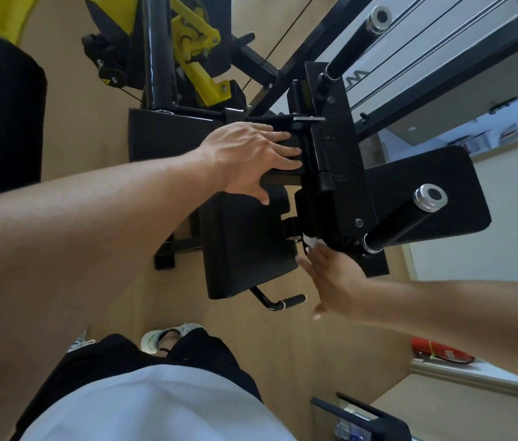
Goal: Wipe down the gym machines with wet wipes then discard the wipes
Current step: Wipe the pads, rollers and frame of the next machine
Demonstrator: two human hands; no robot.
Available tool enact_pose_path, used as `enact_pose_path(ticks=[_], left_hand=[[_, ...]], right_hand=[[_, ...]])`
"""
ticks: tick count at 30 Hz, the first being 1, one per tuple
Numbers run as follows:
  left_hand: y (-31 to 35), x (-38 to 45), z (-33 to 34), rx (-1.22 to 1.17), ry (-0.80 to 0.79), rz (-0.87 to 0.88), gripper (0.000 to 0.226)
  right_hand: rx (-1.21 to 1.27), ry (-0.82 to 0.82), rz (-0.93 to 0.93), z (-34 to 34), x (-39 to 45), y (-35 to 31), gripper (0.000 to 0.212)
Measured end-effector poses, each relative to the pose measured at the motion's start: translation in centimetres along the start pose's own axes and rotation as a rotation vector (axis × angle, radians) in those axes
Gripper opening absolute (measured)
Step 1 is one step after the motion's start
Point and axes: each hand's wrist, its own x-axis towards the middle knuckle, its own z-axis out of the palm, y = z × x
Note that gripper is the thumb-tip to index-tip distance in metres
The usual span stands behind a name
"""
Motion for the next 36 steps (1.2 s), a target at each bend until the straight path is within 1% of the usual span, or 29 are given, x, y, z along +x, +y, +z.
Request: enact_pose_path(ticks=[2,4,5,9,11,12,13,16,18,20,21,23,25,27,31,33,34,36], left_hand=[[0.0,0.0,0.2,0.0,0.02,0.006,0.085],[-0.1,0.0,0.3,0.007,0.019,0.008,0.083],[0.0,0.1,0.3,0.013,0.016,0.01,0.082],[0.2,0.0,0.4,0.0,0.069,0.012,0.074],[0.3,-0.1,0.5,-0.051,0.127,-0.004,0.067],[0.4,-0.1,0.5,-0.093,0.151,-0.016,0.062],[0.5,-0.1,0.5,-0.145,0.171,-0.029,0.057],[0.6,-0.3,0.5,-0.292,0.253,-0.079,0.05],[0.5,-0.5,0.3,-0.369,0.386,-0.146,0.044],[0.4,-0.7,-0.4,-0.43,0.552,-0.226,0.041],[0.4,-0.8,-0.7,-0.452,0.63,-0.263,0.04],[0.2,-0.8,-1.1,-0.491,0.731,-0.315,0.035],[-0.1,-0.7,-0.9,-0.511,0.765,-0.345,0.032],[-0.4,-0.7,-0.5,-0.537,0.804,-0.385,0.034],[-1.7,0.0,-0.8,-0.591,0.852,-0.518,0.042],[-2.9,1.1,-1.5,-0.615,0.818,-0.619,0.044],[-3.8,1.8,-1.9,-0.62,0.777,-0.673,0.044],[-5.8,2.9,-2.3,-0.615,0.649,-0.752,0.045]], right_hand=[[-0.087,0.022,-0.046,0.7,-1.1,-0.7,0.109],[-0.097,0.078,-0.088,0.7,-1.4,-0.6,0.088],[-0.064,0.096,-0.106,0.7,-1.5,-0.6,0.079],[0.181,0.116,-0.158,0.6,-2.3,-0.4,0.056],[0.329,0.192,-0.162,-0.3,-3.7,0.3,0.039],[0.409,0.261,-0.156,-0.9,-4.6,0.8,0.037],[0.491,0.336,-0.151,-1.5,-5.3,1.2,0.04],[0.889,0.557,-0.144,-3.9,-7.4,3.3,0.055],[1.16,0.738,-0.105,-6.2,-8.7,5.9,0.052],[1.301,0.987,-0.035,-8.6,-10.7,9.4,0.042],[1.348,1.079,0.021,-9.8,-11.7,11.3,0.04],[1.425,1.169,0.125,-11.9,-12.9,15.3,0.04],[1.487,1.185,0.139,-13.4,-12.4,19.1,0.04],[1.543,1.165,0.108,-14.2,-10.3,22.7,0.038],[1.593,1.025,0.071,-15.1,-4.0,29.0,0.034],[1.579,0.942,0.024,-15.7,-1.2,31.3,0.032],[1.526,0.908,0.016,-16.0,0.1,32.0,0.032],[1.311,0.856,0.059,-16.5,2.9,32.2,0.037]])
